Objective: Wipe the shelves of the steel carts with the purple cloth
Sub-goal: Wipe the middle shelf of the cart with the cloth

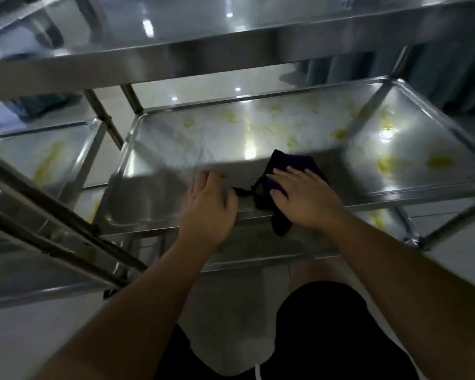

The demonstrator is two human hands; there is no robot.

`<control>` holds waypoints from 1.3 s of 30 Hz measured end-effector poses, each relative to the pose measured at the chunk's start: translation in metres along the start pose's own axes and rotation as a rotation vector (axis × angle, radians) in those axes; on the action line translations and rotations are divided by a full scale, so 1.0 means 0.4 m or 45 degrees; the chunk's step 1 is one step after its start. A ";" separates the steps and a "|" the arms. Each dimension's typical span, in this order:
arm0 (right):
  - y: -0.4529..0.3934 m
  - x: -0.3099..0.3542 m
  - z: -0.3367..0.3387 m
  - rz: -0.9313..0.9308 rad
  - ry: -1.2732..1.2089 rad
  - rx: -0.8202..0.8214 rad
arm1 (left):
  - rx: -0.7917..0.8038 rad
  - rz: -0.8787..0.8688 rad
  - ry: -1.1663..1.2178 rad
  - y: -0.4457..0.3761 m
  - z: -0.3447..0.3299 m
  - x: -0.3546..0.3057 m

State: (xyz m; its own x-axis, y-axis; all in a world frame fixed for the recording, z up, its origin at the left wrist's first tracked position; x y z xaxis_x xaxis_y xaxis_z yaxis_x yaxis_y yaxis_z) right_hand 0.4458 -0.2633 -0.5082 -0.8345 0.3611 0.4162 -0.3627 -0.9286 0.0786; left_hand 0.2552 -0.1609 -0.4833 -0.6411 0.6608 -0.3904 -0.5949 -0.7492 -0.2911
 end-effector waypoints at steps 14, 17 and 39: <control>0.055 -0.274 0.127 -0.414 0.132 -0.224 | 0.210 0.092 -0.325 -0.062 -0.152 -0.001; 0.038 -0.075 0.026 -0.078 0.096 -0.065 | 0.188 0.100 -0.329 -0.058 -0.148 -0.007; -0.004 -0.584 0.260 -0.893 -0.017 -0.355 | 0.234 0.092 -0.420 -0.055 -0.127 -0.027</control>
State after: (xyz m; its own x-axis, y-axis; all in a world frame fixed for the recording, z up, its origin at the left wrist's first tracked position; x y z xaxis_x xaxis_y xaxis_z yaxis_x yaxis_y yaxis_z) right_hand 0.6845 -0.3553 -0.5115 -0.3649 0.8570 0.3640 -0.9001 -0.4247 0.0975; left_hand 0.2999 -0.1540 -0.5170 -0.7882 0.6082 -0.0937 -0.6003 -0.7935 -0.1004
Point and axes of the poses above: each hand's wrist, its own y-axis away from the middle knuckle, its own z-axis out of the back of the hand, x = y × z, the point moved 5 cm from there along -y, towards the middle knuckle, and after that the axes turned 8 degrees about -y, right-handed, at the moved point
